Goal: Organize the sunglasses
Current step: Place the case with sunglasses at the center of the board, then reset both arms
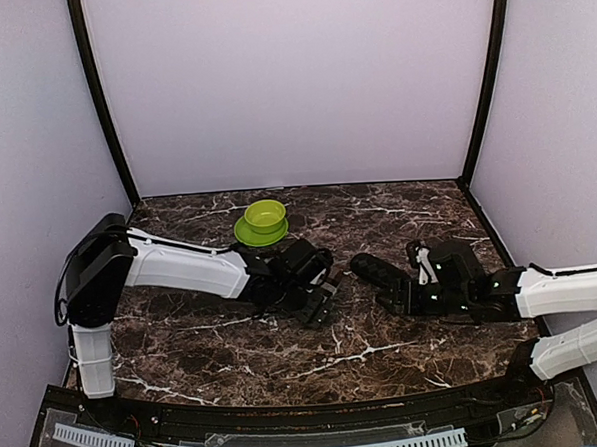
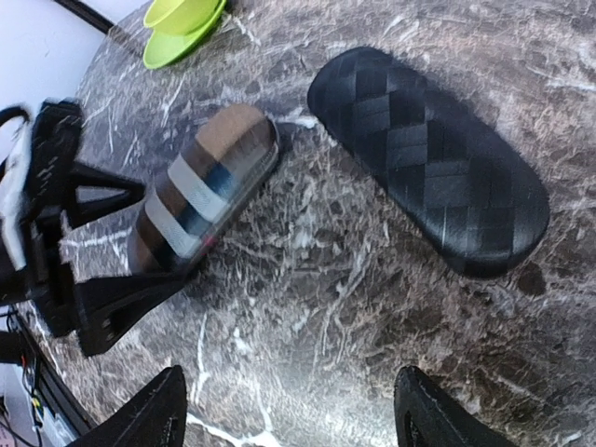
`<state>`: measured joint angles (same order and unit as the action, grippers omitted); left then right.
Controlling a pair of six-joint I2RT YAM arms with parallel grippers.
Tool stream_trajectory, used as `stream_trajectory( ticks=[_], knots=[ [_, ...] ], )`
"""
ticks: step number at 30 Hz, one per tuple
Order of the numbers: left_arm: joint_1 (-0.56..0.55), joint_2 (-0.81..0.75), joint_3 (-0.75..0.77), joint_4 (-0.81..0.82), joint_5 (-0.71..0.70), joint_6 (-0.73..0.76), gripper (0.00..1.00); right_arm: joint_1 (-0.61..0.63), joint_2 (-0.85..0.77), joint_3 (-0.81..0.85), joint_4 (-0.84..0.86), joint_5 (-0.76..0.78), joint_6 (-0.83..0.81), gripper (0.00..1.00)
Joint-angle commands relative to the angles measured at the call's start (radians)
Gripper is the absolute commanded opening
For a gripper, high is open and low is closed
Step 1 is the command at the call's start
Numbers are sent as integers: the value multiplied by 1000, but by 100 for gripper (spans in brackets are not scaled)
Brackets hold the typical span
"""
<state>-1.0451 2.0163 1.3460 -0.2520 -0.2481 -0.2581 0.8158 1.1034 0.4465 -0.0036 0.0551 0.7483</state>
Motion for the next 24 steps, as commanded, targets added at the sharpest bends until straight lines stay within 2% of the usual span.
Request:
stream_trajectory(
  ticks=[1, 9, 13, 16, 21, 24],
  knots=[
    [5, -187, -67, 59, -28, 24, 99, -18, 6, 104, -99, 62, -80, 80],
    [50, -444, -255, 122, -92, 32, 99, -57, -11, 246, -318, 174, -166, 99],
    [121, -586, -365, 167, -133, 44, 99, -91, -37, 319, -401, 226, -221, 100],
    [183, -701, -452, 204, -159, 39, 99, -93, -71, 373, -445, 320, -262, 100],
    [227, -917, -623, 304, -320, 17, 99, -96, -202, 335, -352, 450, -356, 100],
    [232, -1087, -741, 376, -394, 52, 99, -96, -246, 316, -347, 539, -378, 100]
  ],
)
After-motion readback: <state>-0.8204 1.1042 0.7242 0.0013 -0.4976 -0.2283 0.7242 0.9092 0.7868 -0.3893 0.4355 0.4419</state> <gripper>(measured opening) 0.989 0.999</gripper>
